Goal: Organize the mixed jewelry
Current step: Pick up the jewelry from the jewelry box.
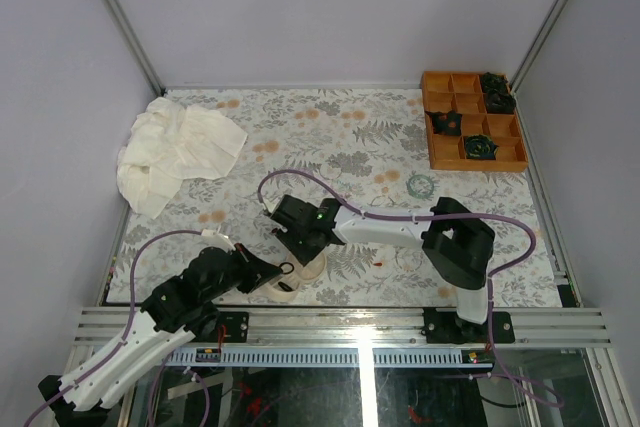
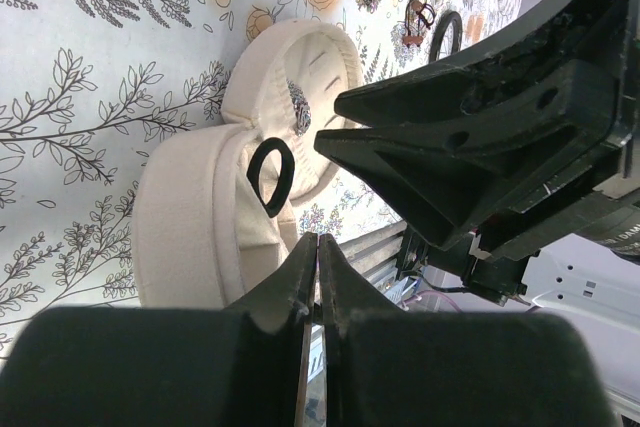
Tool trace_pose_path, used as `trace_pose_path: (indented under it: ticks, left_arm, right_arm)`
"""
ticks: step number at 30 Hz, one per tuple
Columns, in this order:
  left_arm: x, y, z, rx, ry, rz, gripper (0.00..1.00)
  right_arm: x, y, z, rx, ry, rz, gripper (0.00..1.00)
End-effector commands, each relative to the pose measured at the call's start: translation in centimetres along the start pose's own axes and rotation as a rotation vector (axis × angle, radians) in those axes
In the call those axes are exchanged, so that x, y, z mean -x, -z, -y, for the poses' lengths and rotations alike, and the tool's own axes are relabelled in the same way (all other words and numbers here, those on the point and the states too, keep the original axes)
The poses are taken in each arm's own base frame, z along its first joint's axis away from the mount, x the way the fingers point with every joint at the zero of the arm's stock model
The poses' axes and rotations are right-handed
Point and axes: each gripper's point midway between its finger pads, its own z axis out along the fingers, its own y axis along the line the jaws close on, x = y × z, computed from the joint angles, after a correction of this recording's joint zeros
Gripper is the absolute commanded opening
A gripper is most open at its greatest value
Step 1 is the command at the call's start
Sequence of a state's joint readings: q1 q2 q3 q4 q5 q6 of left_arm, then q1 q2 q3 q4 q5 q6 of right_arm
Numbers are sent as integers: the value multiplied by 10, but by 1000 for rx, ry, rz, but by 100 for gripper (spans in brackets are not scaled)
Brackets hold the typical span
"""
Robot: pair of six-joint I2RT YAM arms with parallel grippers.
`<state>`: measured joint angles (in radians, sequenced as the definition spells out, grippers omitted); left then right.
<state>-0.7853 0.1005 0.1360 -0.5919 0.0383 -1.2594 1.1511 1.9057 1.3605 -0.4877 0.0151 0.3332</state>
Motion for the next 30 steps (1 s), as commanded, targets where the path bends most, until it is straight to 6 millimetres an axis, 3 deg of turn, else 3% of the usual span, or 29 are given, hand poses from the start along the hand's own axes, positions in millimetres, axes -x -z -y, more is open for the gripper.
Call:
trace_pose_path:
  ticks: [1,13,18,23,30]
  left_arm:
    - [-16,-14,-49,124,-4,-53,1]
    - [-15,-13,-49,126,-4,-46,1]
    - [-15,-13,-48,124,-6,-46,1]
    - [-14,-13,-48,125,-6,-44,1]
    - [-13,-13,-48,127,-7,-40,1]
  right_arm:
    - [2,-6,-6,12,2,0,34]
    - [-5,-14,-6,14,3,-17,33]
    - [-3,-14,-6,14,6,-14,14]
    - [5,-2,-3,-3,9,19,7]
    - [25,35,2,-37,17,103,7]
